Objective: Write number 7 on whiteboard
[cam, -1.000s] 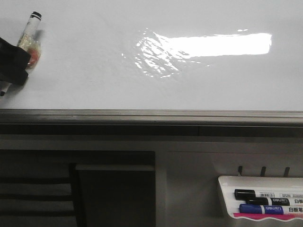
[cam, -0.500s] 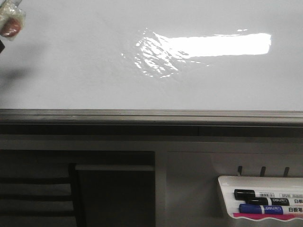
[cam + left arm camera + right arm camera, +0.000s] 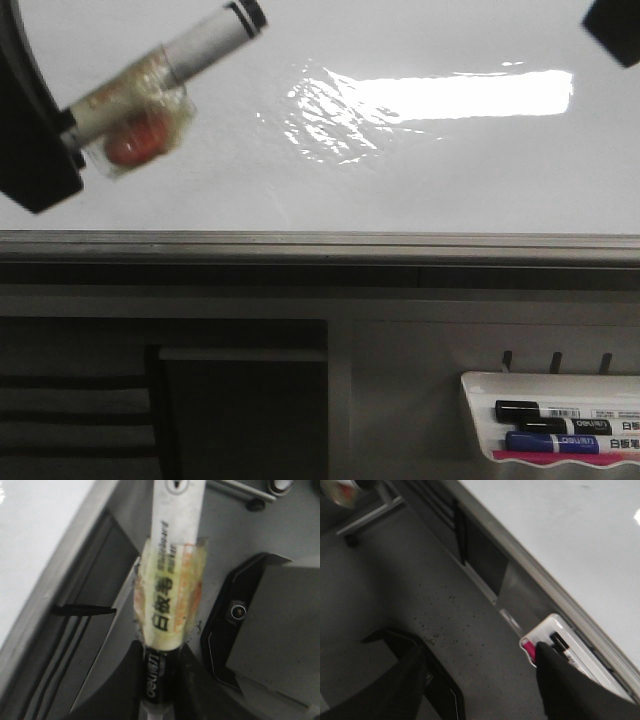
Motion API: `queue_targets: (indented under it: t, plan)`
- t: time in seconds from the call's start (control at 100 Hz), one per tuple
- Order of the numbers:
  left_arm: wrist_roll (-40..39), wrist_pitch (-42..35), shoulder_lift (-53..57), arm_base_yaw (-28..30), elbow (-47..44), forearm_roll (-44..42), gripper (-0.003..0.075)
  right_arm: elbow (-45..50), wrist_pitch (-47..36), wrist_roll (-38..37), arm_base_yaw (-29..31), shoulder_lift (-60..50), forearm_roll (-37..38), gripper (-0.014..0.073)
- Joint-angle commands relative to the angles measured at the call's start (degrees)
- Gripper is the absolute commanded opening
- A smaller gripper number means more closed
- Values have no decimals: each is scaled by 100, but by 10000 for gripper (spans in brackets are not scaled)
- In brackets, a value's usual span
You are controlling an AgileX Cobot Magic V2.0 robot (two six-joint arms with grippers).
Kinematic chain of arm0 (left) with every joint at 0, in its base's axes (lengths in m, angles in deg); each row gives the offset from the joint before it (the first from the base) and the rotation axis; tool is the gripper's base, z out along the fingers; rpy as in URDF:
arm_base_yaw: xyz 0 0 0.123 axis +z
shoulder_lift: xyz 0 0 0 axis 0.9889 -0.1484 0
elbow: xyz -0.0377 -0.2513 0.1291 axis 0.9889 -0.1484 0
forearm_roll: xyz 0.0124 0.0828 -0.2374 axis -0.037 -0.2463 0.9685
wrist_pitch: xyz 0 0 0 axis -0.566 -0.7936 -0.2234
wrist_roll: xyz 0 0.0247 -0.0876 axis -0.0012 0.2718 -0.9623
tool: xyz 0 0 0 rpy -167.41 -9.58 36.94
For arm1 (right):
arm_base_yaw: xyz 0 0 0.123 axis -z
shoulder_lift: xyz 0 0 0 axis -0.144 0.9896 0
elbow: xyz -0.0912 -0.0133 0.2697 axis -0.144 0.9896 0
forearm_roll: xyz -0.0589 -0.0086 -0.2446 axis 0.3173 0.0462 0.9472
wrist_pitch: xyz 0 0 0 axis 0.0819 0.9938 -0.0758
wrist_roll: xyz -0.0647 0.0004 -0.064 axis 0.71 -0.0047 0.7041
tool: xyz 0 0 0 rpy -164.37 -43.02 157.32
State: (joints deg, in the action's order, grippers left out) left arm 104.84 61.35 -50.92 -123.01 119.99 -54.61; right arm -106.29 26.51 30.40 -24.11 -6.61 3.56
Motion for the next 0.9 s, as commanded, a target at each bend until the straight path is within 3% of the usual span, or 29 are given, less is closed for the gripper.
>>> queue_targets:
  t: [0.0, 0.21, 0.52, 0.77, 0.89]
  plan:
    - [62, 100, -72, -397, 248, 61, -20, -404, -98, 457, -322, 322, -204, 416]
    - [240, 337, -371, -763, 662, -127, -20, -655, -176, 1542, -946, 1100, -851, 416]
    - [644, 364, -371, -763, 759, -290, -20, -655, -986, 2668, -985, 1292, -1853, 416]
    - [709, 334, -371, -763, 859, -338, -20, -502, -1227, 2800, -985, 1300, -1905, 410]
    - [775, 334, -371, -763, 859, -338, -20, -374, -1363, 2814, -985, 1300, -1905, 332]
